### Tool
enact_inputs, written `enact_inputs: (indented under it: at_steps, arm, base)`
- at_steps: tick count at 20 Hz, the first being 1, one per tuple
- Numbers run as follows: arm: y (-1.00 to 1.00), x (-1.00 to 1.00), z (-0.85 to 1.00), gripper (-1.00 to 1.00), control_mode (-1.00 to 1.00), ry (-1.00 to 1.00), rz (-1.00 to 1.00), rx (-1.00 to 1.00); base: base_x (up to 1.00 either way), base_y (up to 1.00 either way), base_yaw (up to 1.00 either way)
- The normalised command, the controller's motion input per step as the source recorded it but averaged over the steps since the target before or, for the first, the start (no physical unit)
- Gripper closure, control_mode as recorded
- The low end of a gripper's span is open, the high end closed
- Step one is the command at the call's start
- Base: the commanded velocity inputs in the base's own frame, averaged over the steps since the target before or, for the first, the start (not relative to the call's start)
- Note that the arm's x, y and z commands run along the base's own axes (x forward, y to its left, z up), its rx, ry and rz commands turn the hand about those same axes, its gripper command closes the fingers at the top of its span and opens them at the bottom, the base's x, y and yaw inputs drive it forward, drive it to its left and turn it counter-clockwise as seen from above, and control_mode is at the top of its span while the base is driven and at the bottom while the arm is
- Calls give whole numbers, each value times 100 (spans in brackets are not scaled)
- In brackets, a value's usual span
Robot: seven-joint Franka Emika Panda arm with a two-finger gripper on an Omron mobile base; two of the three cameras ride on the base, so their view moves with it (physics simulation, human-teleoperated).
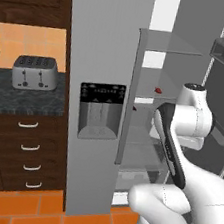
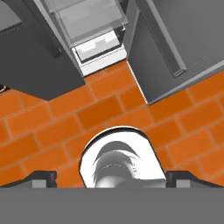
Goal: Take the strawberry from the fridge and place it on top of the pancake, located on the dining counter.
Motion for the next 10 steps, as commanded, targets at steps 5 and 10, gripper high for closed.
enact_inputs:
  at_steps: [5, 10]
  arm:
    - [34, -3, 31, -100, -100, 10, 28, 0]
    - [32, -46, -1, -100, -100, -1, 14, 1]
  base:
    - [0, 0, 0]
    - [0, 0, 0]
